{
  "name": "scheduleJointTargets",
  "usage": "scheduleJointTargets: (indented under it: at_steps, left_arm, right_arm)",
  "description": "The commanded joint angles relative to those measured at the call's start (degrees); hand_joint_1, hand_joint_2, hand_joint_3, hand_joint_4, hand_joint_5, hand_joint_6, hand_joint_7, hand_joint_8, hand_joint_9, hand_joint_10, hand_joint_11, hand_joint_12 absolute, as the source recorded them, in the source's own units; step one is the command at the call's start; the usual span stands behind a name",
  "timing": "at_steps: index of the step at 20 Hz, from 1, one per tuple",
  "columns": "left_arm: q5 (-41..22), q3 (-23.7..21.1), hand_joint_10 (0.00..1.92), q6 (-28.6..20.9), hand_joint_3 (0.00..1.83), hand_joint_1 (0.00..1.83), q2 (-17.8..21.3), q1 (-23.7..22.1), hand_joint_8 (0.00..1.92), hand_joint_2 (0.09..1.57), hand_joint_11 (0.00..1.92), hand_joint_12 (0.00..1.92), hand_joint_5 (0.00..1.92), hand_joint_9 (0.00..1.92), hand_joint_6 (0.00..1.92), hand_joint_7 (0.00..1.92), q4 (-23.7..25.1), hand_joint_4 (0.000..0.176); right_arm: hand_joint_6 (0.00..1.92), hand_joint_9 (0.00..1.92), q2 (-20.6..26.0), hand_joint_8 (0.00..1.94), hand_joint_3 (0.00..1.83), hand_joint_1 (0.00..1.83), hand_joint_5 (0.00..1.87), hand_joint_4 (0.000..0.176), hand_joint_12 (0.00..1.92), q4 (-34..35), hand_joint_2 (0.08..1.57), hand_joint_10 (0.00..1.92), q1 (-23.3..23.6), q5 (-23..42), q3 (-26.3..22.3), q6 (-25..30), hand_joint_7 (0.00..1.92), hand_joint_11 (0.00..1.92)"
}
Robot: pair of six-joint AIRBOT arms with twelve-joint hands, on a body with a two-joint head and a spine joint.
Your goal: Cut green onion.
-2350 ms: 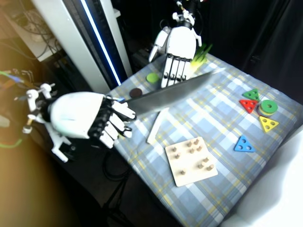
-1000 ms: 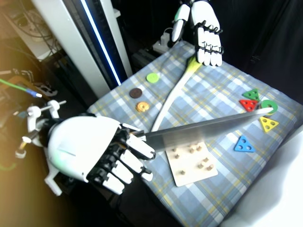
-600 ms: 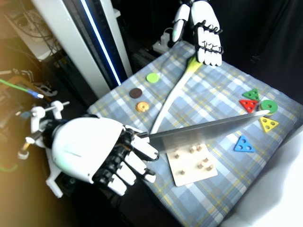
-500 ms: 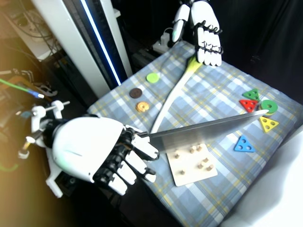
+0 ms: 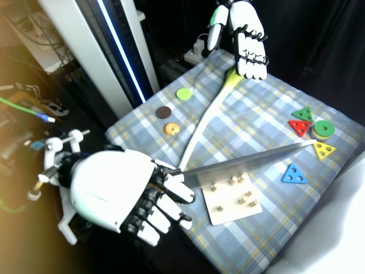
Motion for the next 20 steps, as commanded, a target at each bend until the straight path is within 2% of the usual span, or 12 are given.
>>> scheduleJointTargets:
  at_steps: [1,4,5,6,7,8,10,11,12,14,17,20]
  left_arm:
    - [-7.0,-0.3,0.01,-0.2,0.00,0.00,0.2,-0.2,0.01,1.37,0.00,0.00,0.11,0.04,0.01,0.09,0.3,0.000]
    - [-7.5,-0.3,0.00,-0.2,0.00,0.00,0.2,0.1,0.00,1.38,0.00,0.00,0.13,0.06,0.00,0.12,0.2,0.000]
    - [-8.1,-0.4,0.00,-0.2,0.00,0.00,0.5,0.3,0.00,1.37,0.00,0.00,0.13,0.04,0.00,0.10,-0.1,0.000]
    - [-8.6,-0.4,0.00,-0.2,0.00,0.00,0.7,0.4,0.00,1.37,0.00,0.00,0.13,0.04,0.00,0.10,-0.3,0.000]
    - [-9.7,-0.6,0.00,-0.2,0.00,0.00,1.2,0.7,0.00,1.36,0.00,0.00,0.12,0.04,0.00,0.09,-0.7,0.000]
    - [-10.9,-0.8,0.00,-0.2,0.00,0.00,1.9,1.1,0.00,1.37,0.00,0.00,0.06,0.03,0.00,0.04,-1.1,0.000]
    - [-13.6,-1.3,0.00,-0.2,0.00,0.00,3.4,2.1,0.01,1.36,0.00,0.00,0.07,0.03,0.01,0.07,-1.7,0.000]
    - [-15.1,-1.6,0.00,-0.2,0.00,0.00,4.3,2.6,0.01,1.36,0.00,0.00,0.07,0.03,0.01,0.07,-2.0,0.000]
    - [-18.2,-2.3,0.00,-0.2,0.00,0.00,5.8,3.7,0.01,1.36,0.00,0.00,0.08,0.01,0.01,0.07,-2.8,0.000]
    - [-22.8,-2.9,0.00,-0.2,0.00,0.00,8.0,5.3,0.00,1.38,0.00,0.00,0.06,0.00,0.00,0.05,-4.5,0.000]
    - [-26.4,-3.0,0.00,-0.2,0.00,0.00,9.6,6.3,0.00,1.35,0.00,0.00,0.05,0.00,0.00,0.04,-6.3,0.000]
    - [-32.2,-2.8,0.00,-0.2,0.00,0.00,10.5,7.1,0.00,1.36,0.00,0.00,0.07,0.00,0.01,0.03,-8.6,0.000]
  right_arm:
    - [1.92,1.30,0.2,1.94,0.00,0.40,0.91,0.152,1.92,1.6,1.49,1.92,1.0,5.6,0.7,0.0,1.16,1.38]
    - [1.92,1.13,-0.3,1.94,0.00,0.39,0.76,0.144,1.92,2.5,1.48,1.92,1.0,4.7,1.0,0.0,1.02,1.21]
    - [1.65,0.70,-0.7,1.86,0.00,0.47,0.65,0.009,1.92,3.0,1.41,1.92,0.9,4.6,1.0,0.0,0.68,0.70]
    - [1.65,0.70,-0.8,1.86,0.00,0.47,0.65,0.009,1.92,3.2,1.41,1.92,0.9,4.6,0.8,0.0,0.68,0.70]
    - [1.53,0.65,-0.8,1.56,0.00,0.77,0.64,0.114,1.92,3.3,1.33,1.79,0.9,4.6,0.5,0.0,0.66,0.60]
    - [0.58,0.62,-0.8,0.85,0.00,0.70,0.51,0.014,1.68,3.3,1.27,1.30,0.9,4.6,0.1,0.0,0.66,0.53]
    - [0.04,0.54,0.3,0.15,0.00,0.65,0.39,0.031,1.12,3.3,1.19,0.53,0.9,6.3,-1.1,0.0,0.64,0.32]
    - [0.04,0.54,0.8,0.15,0.00,0.65,0.39,0.031,1.12,3.3,1.19,0.53,0.9,6.8,-1.6,0.0,0.64,0.32]
    - [0.01,0.55,1.7,0.04,0.00,0.67,0.34,0.029,0.90,3.3,1.16,0.26,0.7,7.6,-2.6,0.0,0.60,0.27]
    - [0.00,0.40,3.1,0.00,0.00,0.71,0.17,0.094,0.56,3.3,1.10,0.00,0.1,9.5,-3.9,0.0,0.39,0.13]
    - [0.00,0.32,4.2,0.00,0.00,0.69,0.11,0.112,0.51,3.4,1.09,0.00,0.1,11.2,-4.8,0.0,0.31,0.05]
    - [0.00,0.15,7.7,0.00,0.00,0.60,0.03,0.161,0.30,3.8,1.10,0.00,-2.3,19.7,-9.2,0.1,0.17,0.00]
